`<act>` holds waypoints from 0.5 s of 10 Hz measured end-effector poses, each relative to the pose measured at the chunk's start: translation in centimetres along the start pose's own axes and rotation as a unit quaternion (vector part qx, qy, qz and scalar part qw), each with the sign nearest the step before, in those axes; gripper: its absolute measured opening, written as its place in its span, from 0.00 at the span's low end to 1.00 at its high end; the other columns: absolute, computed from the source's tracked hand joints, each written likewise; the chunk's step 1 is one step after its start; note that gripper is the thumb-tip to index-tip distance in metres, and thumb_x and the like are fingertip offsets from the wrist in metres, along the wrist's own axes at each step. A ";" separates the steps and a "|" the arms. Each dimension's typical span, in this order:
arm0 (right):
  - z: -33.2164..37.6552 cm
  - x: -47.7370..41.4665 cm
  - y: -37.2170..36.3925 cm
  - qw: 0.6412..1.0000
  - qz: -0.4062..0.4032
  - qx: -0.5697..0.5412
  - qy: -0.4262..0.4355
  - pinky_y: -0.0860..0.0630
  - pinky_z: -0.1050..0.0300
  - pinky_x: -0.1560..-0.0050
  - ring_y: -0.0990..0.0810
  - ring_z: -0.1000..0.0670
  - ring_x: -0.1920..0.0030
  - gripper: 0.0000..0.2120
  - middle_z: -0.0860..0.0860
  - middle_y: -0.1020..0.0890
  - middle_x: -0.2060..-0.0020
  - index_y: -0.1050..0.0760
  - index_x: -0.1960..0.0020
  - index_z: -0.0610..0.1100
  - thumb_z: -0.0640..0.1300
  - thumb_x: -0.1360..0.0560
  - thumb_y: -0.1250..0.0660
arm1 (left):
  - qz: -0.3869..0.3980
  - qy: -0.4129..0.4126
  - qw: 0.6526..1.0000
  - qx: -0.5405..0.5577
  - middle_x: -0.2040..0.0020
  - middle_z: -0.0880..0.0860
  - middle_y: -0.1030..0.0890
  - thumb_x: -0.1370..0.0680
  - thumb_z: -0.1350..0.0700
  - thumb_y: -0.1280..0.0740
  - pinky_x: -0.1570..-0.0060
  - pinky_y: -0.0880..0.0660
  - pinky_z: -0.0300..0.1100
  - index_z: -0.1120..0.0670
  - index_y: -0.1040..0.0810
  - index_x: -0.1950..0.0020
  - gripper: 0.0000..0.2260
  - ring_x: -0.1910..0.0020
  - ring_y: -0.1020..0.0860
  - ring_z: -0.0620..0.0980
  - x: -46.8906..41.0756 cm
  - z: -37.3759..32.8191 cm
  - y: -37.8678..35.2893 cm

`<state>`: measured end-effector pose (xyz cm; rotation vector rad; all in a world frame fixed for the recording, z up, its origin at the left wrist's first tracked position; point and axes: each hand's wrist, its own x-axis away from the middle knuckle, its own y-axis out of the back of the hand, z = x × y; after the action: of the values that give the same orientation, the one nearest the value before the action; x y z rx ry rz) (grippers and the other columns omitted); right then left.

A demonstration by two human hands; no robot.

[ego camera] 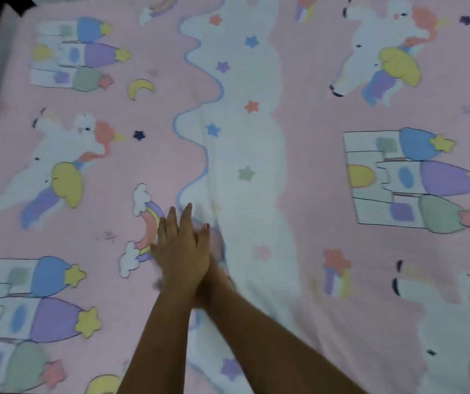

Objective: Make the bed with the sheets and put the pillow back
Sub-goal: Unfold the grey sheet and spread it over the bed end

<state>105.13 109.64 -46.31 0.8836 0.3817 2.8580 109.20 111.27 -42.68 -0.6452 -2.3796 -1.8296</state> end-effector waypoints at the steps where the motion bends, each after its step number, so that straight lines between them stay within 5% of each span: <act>1: 0.4 -0.4 -3.2 0.957 0.021 -0.220 0.187 0.30 0.48 0.36 0.30 0.45 0.35 0.20 0.48 0.21 0.43 0.24 0.38 0.46 0.48 0.18 0.52 | -0.006 0.023 1.000 0.012 0.22 0.50 0.45 0.19 0.46 0.43 0.30 0.48 0.58 0.46 0.41 0.24 0.23 0.24 0.49 0.52 -1.4 2.6 2.3; 2: -3.0 -3.3 3.1 0.839 -0.224 0.356 0.345 0.27 0.53 0.46 0.19 0.46 0.50 0.17 0.44 0.17 0.50 0.19 0.46 0.41 0.47 0.25 0.41 | -0.029 0.018 0.999 0.038 0.23 0.52 0.43 0.19 0.48 0.42 0.30 0.46 0.61 0.48 0.39 0.25 0.22 0.24 0.48 0.54 -1.9 4.3 3.3; 3: -6.4 -5.8 12.5 0.841 -0.340 0.398 0.138 0.33 0.41 0.36 0.26 0.42 0.35 0.27 0.44 0.24 0.35 0.27 0.33 0.43 0.56 0.24 0.48 | -0.030 0.023 0.997 0.062 0.23 0.53 0.43 0.19 0.48 0.42 0.30 0.45 0.60 0.49 0.39 0.25 0.22 0.24 0.47 0.55 -2.1 4.7 2.4; 4: -7.4 -5.8 13.3 0.839 -0.355 0.412 0.022 0.42 0.38 0.30 0.36 0.40 0.27 0.31 0.45 0.34 0.28 0.37 0.26 0.46 0.60 0.24 0.54 | -0.029 0.020 0.996 0.077 0.24 0.54 0.41 0.20 0.49 0.41 0.32 0.43 0.56 0.50 0.37 0.26 0.22 0.26 0.44 0.56 -1.5 5.1 0.2; 5: -4.7 -6.5 4.8 0.837 -0.286 0.454 0.104 0.43 0.42 0.29 0.34 0.43 0.28 0.30 0.48 0.31 0.29 0.32 0.29 0.49 0.61 0.26 0.50 | -0.028 0.031 0.996 0.081 0.26 0.57 0.37 0.20 0.49 0.41 0.33 0.40 0.54 0.53 0.34 0.27 0.22 0.27 0.41 0.57 -1.0 6.1 -1.1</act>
<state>107.57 102.80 -52.18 0.3936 1.7695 2.1136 110.94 116.50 -45.78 -0.5017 -2.4945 -1.6292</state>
